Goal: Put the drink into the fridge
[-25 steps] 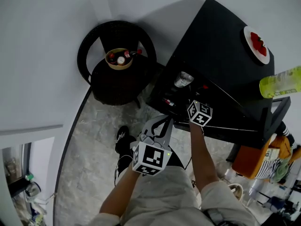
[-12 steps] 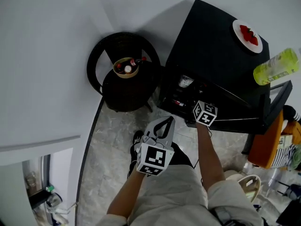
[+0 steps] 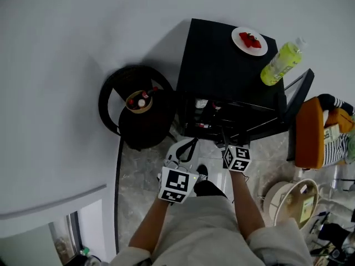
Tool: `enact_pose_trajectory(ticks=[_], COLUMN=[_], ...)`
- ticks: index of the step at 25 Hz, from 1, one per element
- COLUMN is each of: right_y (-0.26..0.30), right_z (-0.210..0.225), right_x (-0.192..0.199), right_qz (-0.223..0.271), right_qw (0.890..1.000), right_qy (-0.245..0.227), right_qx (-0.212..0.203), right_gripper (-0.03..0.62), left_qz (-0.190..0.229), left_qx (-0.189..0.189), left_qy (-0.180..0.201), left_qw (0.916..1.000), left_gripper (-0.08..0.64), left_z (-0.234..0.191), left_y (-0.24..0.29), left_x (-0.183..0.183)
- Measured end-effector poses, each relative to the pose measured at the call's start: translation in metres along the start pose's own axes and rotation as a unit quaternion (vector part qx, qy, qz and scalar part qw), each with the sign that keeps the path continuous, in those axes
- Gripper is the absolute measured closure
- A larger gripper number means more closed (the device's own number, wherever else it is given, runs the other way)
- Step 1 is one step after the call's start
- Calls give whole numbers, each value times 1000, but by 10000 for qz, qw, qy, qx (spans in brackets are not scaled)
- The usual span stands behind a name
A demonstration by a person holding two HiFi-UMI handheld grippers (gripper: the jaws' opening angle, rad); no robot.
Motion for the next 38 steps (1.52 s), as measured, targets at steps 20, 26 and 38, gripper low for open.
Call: enact_pose_trajectory(ticks=[20,26,38], right_y=[-100,-108,-120], right_z=[-89,-108,-125], right_x=[-47,-53,-53], right_qz=[710,728,720], right_qw=[9941,9936,9940], right_qy=[576,618,586], right_qx=[591,608,574], right_gripper=[401,462,584], left_qz=[142,151,137], left_qx=[1384,1561,1773], left_qy=[430,397,313], left_qw=[9893,9868,9836], left_gripper=[551,551,552], left_z=[-20,-24,-27], left_y=[-13,-16,-14], left_x=[-3,-2,5])
Point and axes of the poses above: the fingertips, and each gripper's own axes: y forward along the fingers, z to its right, x out of its underside, the point moved 7 cm from there along -y, backward along the fingers, and after that the axes turned 5 degrees about -x, right-handed, at the moved point
